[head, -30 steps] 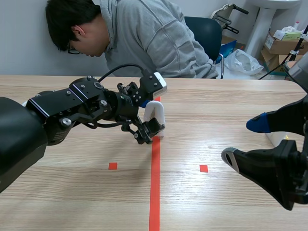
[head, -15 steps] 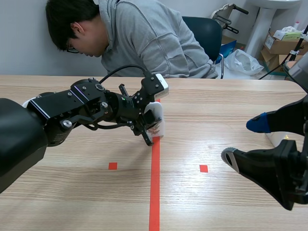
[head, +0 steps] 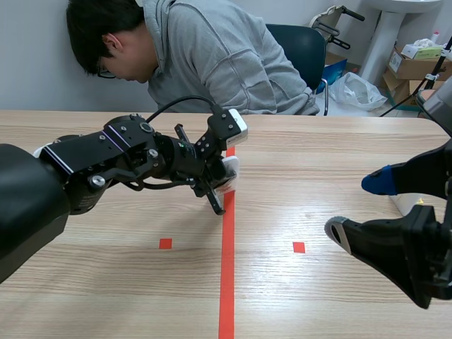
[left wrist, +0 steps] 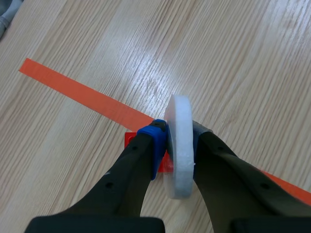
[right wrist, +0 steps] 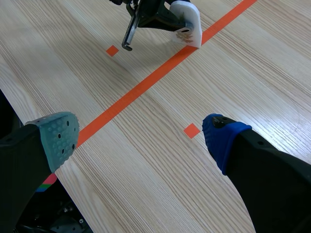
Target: Do the leaf sorting experiment
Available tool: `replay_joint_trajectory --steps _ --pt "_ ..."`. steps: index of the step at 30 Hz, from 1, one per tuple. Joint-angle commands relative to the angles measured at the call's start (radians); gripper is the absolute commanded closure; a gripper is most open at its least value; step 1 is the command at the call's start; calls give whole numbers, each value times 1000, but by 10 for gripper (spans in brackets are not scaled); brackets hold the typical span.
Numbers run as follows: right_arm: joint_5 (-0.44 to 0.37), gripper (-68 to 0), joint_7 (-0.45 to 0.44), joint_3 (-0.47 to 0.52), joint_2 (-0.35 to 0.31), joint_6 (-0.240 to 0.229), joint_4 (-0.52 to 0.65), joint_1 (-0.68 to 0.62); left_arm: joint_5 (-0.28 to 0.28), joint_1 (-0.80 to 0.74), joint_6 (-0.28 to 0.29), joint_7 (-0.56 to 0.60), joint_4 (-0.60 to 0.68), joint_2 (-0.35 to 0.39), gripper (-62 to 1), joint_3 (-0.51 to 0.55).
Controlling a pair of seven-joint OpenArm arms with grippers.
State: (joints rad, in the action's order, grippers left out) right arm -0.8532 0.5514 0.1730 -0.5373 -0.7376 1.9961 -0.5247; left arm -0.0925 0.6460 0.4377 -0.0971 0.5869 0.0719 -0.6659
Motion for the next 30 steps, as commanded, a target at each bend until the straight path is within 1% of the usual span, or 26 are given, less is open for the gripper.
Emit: replay_joint_trajectory --steps 1,4,5,8,9,14,17,20,23,26,28,30 --pt "-13 -519 -15 7 0 -8 -1 6 51 14 2 -24 46 5 -55 15" --pt "-10 -519 -14 7 0 -8 -1 6 166 1 10 -121 126 35 -55 53" --pt "-10 -519 -14 7 0 -8 -1 6 206 -6 20 -161 156 48 -55 76" --pt "-10 -519 -14 7 0 -8 -1 6 328 -40 56 -270 229 91 -55 165" --pt "-10 -519 -14 7 0 -8 -1 6 363 -56 56 -294 250 108 -55 201" --pt "-10 -519 -14 7 0 -8 -1 6 494 -153 60 -369 326 216 -55 411" --pt "-10 -519 -15 7 0 -8 -1 6 588 -231 78 -407 363 292 -55 545" --pt "-10 -519 -15 7 0 -8 -1 7 658 -311 90 -439 389 348 -55 665" --pt "-10 -519 -16 7 0 -8 -1 7 709 -383 101 -454 398 386 -55 766" --pt "-10 -519 -16 7 0 -8 -1 7 710 -433 100 -466 398 408 -55 834" --pt "-10 -519 -16 7 0 -8 -1 7 710 -452 100 -473 398 414 -55 865" --pt "-10 -519 -16 7 0 -8 -1 7 699 -465 88 -477 398 413 -55 887"
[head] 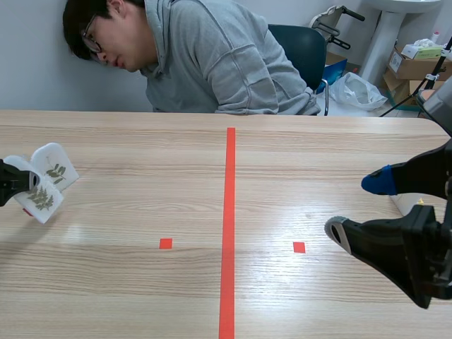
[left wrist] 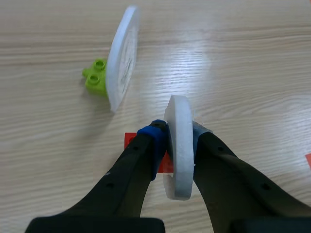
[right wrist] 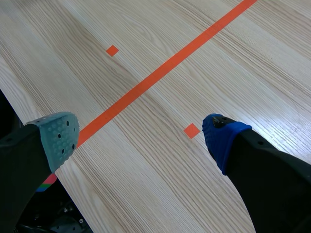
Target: Do the leaf sorting experiment
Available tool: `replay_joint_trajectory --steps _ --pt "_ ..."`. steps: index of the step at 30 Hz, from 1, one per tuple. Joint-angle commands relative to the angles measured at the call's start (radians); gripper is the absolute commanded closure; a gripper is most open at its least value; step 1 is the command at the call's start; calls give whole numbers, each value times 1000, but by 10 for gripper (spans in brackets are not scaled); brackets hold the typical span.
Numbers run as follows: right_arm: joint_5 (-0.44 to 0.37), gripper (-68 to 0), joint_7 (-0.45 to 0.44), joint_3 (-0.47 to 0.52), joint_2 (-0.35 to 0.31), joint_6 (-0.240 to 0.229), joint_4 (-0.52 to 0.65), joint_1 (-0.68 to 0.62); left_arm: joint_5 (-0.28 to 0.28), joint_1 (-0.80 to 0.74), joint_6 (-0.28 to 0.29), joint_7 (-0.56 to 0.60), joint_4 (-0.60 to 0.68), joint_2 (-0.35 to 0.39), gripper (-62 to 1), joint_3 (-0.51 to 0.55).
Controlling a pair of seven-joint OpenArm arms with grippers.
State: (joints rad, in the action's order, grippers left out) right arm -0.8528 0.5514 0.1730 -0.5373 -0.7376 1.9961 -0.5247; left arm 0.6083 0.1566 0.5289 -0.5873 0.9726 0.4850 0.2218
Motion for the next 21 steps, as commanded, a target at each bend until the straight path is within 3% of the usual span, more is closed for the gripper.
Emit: replay_joint_trajectory --steps 1,15,21 --pt "-11 -519 -16 7 0 -8 -1 7 -13 21 -16 14 12 -2 -55 6" --pt "-11 -519 -19 7 0 -8 -1 7 -230 19 -146 114 8 -54 -55 14" --pt "-11 -519 -18 7 0 -8 -1 7 -267 21 -177 128 6 -90 -55 14"
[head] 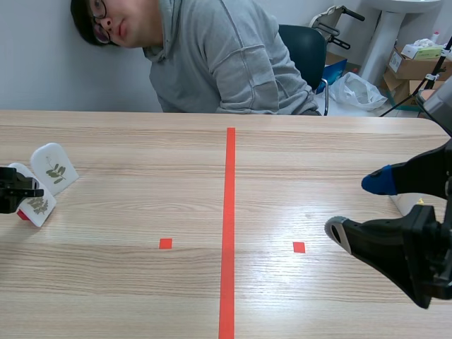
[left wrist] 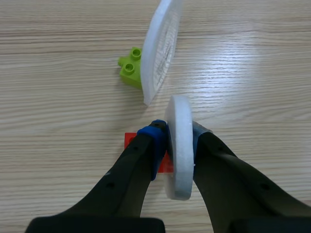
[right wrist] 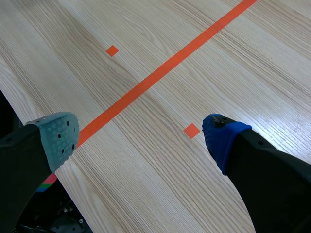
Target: Do the leaf sorting experiment
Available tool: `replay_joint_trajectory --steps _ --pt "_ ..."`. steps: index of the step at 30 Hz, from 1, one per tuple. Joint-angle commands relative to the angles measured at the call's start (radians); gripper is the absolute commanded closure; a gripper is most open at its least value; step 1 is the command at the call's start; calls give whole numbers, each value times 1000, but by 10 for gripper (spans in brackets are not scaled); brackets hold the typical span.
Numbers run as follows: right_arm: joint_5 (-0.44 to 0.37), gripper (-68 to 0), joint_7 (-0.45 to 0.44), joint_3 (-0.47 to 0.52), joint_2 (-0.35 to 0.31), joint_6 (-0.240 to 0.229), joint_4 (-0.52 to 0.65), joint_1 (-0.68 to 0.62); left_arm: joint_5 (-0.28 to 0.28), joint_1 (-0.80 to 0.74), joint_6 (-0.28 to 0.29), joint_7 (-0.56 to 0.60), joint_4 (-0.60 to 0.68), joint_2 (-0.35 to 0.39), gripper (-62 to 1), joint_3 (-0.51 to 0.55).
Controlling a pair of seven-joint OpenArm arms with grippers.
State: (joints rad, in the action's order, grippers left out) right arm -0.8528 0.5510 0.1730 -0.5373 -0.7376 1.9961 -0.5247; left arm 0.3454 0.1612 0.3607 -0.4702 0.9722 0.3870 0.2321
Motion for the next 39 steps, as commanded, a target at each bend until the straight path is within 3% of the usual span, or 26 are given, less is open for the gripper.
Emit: replay_joint_trajectory --steps 1,11,17,22,27,30,33,35,39 --pt "-11 -519 -18 7 0 -8 -1 7 -11 16 -9 12 7 4 -55 4" --pt "-11 -519 -18 7 0 -8 -1 7 -55 16 -10 28 1 -6 -70 4" --pt "-11 -519 -18 7 0 -8 -1 7 -58 16 -10 34 1 -7 -282 4" --pt "-11 -519 -18 7 0 -8 -1 7 -58 16 -10 36 1 -7 -381 4" --pt "-11 -519 -18 7 0 -8 -1 7 -58 16 -10 35 1 -6 -584 4" --pt "-11 -519 -18 7 0 -8 -1 7 -56 16 -8 34 1 -6 -613 4" --pt "-11 -519 -18 7 0 -8 -1 6 -27 16 14 27 5 1 -613 4" --pt "-11 -519 -17 7 0 -8 -1 6 14 8 66 19 22 14 -613 4" --pt "-11 -519 -14 7 0 -8 -1 6 114 -48 142 -17 161 55 -613 24"
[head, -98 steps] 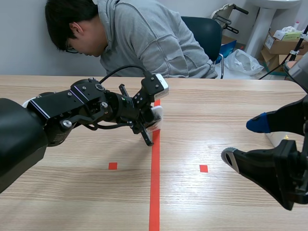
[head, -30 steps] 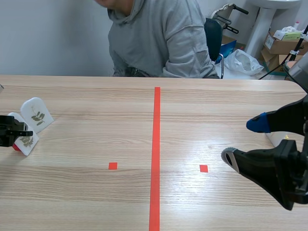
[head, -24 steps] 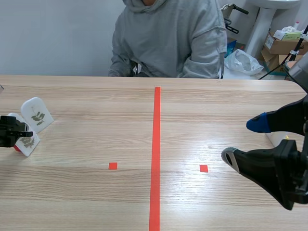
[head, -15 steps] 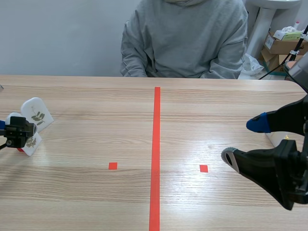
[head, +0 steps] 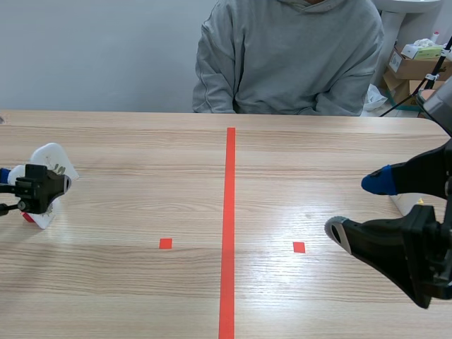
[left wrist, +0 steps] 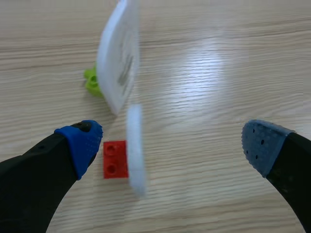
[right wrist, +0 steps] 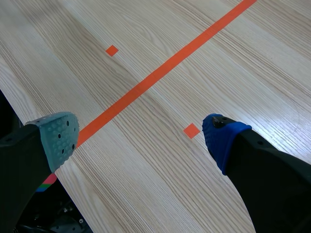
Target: Do the leaf sorting experiment
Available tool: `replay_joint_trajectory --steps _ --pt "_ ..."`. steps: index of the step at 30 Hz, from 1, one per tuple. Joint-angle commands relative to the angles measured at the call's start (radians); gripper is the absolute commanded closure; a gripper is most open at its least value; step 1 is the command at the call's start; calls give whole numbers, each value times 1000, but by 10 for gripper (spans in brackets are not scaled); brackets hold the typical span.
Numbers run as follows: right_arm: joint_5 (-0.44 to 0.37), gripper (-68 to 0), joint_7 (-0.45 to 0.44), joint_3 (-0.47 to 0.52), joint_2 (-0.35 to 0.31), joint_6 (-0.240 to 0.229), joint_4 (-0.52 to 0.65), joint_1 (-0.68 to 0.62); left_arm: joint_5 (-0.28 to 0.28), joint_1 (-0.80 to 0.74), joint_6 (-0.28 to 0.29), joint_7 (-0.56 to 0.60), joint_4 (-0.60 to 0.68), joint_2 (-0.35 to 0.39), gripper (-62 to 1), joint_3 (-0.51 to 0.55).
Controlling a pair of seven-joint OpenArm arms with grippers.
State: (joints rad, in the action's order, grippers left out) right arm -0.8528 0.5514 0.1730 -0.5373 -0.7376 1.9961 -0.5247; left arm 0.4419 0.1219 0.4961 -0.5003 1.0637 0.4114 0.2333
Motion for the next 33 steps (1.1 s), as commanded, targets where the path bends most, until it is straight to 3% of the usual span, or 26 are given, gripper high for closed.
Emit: replay_joint_trajectory --steps 1,9,16,24,33 --pt "-11 -519 -14 7 0 -8 -1 6 45 -34 25 4 126 42 -613 40" --pt "-10 -519 -13 8 0 -8 -1 6 172 -299 100 -35 562 87 -613 150" --pt "-10 -519 -14 8 0 -8 -1 7 177 -548 111 -13 840 35 -613 149" --pt "-11 -519 -15 8 0 -8 -1 6 207 -718 122 25 996 -1 -581 146" --pt "-11 -519 -11 8 0 -8 -1 -2 212 -771 116 55 1011 -1 -581 69"
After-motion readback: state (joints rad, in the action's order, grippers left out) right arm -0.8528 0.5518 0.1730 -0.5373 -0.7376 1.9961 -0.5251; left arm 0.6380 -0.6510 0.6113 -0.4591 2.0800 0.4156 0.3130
